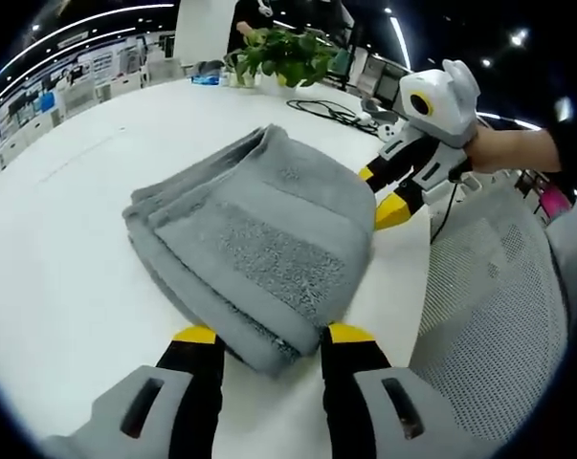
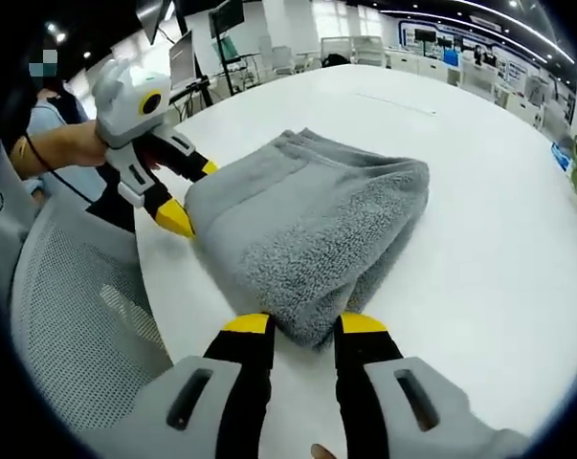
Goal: Fold the towel on the table until its edges align and the towel forms a compact rectangular stack.
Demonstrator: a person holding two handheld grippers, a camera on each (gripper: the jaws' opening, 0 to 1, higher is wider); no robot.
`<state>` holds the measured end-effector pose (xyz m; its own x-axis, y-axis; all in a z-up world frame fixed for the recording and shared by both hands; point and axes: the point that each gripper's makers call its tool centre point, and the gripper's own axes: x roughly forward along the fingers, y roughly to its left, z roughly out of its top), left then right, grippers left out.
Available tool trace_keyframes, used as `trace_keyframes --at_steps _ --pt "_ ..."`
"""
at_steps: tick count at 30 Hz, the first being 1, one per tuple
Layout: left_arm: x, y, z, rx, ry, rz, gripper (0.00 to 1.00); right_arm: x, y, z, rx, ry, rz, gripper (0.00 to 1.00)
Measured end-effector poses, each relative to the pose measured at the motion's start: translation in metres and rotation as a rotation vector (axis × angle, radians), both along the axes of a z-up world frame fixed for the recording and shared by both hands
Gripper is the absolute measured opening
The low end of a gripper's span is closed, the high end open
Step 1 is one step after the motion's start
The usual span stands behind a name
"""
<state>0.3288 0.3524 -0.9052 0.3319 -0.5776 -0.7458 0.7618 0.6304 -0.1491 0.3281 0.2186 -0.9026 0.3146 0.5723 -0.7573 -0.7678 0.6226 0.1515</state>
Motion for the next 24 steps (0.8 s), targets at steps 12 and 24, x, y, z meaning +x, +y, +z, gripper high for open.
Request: trace_keyframes --at_steps 12,24 --pt "0.049 0.011 -0.003 -0.006 -0.039 0.036 0.37 0.050 0.012 -0.001 0.028 -0.028 -0.028 0.23" --pt "0.092 0.012 -0.004 0.010 -0.065 0.018 0.36 0.090 0.016 -0.002 0.032 -0.059 -0.057 0.23"
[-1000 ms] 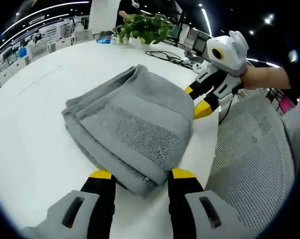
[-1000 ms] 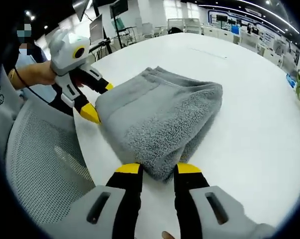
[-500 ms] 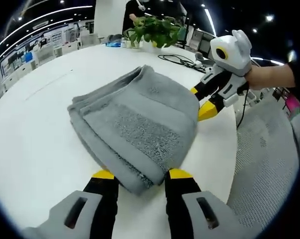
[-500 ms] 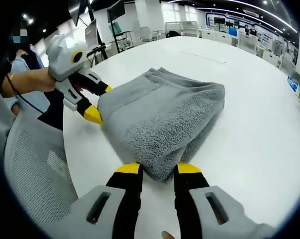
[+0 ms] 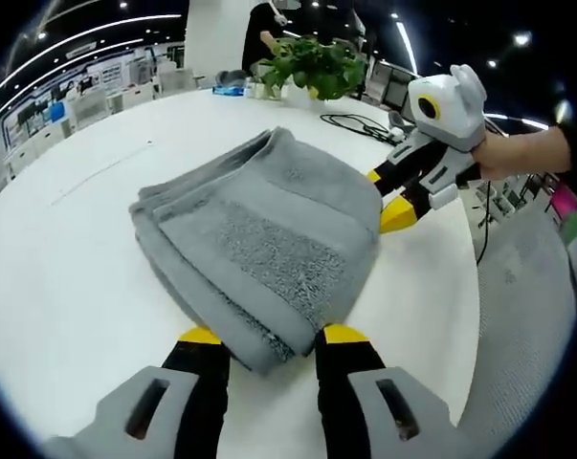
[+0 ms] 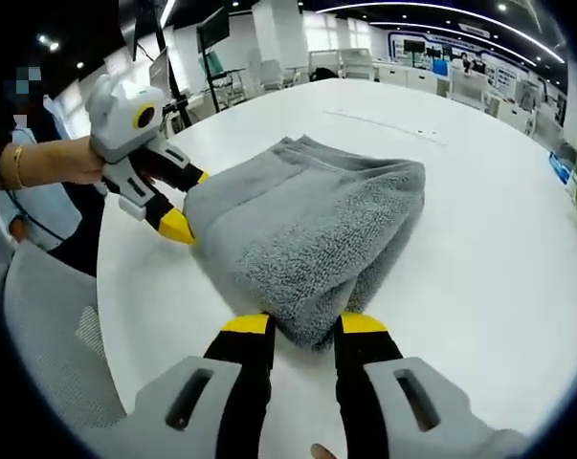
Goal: Fold the towel on the table until its edges align and the towel forms a compact rectangular stack.
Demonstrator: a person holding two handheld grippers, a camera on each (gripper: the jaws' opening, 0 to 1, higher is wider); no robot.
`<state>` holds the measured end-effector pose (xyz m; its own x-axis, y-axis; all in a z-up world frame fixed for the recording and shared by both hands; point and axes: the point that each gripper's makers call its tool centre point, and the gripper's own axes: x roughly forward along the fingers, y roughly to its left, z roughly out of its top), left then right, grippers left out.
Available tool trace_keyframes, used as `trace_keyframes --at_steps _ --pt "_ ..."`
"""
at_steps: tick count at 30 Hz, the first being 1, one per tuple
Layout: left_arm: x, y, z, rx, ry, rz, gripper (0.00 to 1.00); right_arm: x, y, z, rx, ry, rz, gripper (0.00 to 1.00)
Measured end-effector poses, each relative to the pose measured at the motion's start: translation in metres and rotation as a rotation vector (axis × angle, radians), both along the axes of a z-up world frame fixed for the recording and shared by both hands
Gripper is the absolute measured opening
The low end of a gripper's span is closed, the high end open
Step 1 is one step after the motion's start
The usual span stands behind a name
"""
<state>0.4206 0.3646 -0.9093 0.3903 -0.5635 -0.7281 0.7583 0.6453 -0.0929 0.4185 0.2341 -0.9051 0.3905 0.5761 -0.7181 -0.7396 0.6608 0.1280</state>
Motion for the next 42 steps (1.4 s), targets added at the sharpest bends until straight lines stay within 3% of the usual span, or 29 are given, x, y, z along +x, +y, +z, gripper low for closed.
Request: trace_keyframes --at_steps 8,15,21,29,35,42 --pt "0.014 0.000 0.000 0.004 -0.011 -0.002 0.35 0.014 -0.001 0.000 0.009 -0.009 -0.032 0.23" --pt "0.017 0.000 0.001 -0.035 -0.006 0.055 0.36 0.016 -0.001 0.000 0.024 -0.011 -0.037 0.23" --pt "0.012 0.003 0.006 -0.054 -0.019 0.104 0.37 0.011 -0.002 0.008 0.070 -0.059 -0.046 0.31" --pt "-0.003 0.015 0.031 -0.100 -0.084 0.173 0.50 0.003 -0.005 0.028 0.114 -0.099 -0.082 0.41" --pt "-0.019 0.031 0.062 -0.165 -0.157 0.257 0.57 -0.018 -0.014 0.045 0.142 -0.123 -0.112 0.49" --pt "-0.046 0.040 0.081 -0.210 -0.205 0.298 0.65 -0.041 -0.028 0.057 0.169 -0.134 -0.167 0.53"
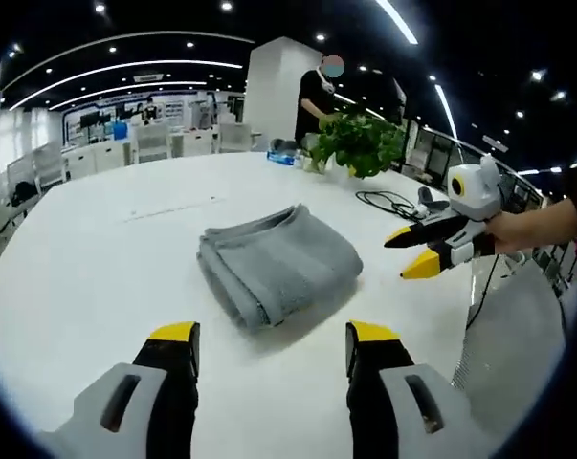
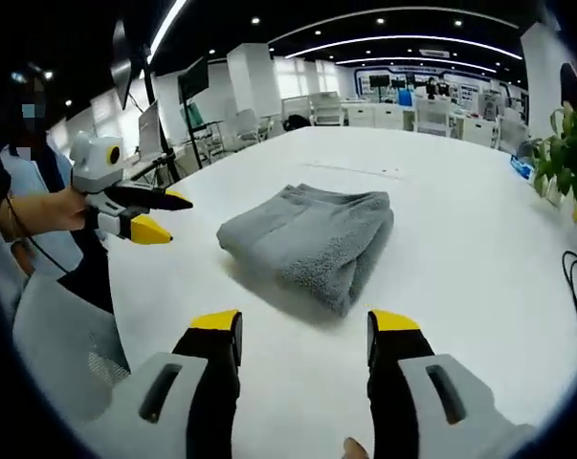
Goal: Fold the towel on the table until its edges align and the towel forms a compact rectangular stack.
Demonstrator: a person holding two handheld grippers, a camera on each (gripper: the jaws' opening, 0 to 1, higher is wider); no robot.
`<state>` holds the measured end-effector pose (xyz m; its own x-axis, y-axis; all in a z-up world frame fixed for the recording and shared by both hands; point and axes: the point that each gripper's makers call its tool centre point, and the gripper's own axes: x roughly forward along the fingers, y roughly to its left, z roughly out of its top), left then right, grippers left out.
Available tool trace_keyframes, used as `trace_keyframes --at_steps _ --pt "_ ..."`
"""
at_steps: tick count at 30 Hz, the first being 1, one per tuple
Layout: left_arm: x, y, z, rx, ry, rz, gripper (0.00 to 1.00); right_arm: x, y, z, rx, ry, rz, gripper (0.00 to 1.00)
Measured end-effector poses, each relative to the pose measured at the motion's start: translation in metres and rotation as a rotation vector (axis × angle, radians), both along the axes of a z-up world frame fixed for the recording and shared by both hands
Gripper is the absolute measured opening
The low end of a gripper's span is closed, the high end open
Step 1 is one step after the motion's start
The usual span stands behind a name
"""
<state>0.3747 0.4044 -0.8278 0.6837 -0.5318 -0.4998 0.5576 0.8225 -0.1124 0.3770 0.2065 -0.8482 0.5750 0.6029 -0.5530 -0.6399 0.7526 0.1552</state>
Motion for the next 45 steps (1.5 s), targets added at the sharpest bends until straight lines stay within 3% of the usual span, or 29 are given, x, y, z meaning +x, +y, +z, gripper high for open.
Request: trace_keyframes --at_steps 15,26,45 --pt "-0.050 -0.001 0.029 -0.073 -0.100 0.068 0.85 -0.047 -0.025 0.017 0.035 -0.012 -0.089 0.75" --pt "-0.075 -0.004 0.025 -0.099 -0.108 0.067 0.95 -0.077 -0.033 0.013 0.039 0.000 -0.119 0.86" --pt "-0.092 -0.010 0.019 -0.076 -0.090 0.050 0.95 -0.098 -0.031 0.017 0.051 -0.016 -0.128 0.85"
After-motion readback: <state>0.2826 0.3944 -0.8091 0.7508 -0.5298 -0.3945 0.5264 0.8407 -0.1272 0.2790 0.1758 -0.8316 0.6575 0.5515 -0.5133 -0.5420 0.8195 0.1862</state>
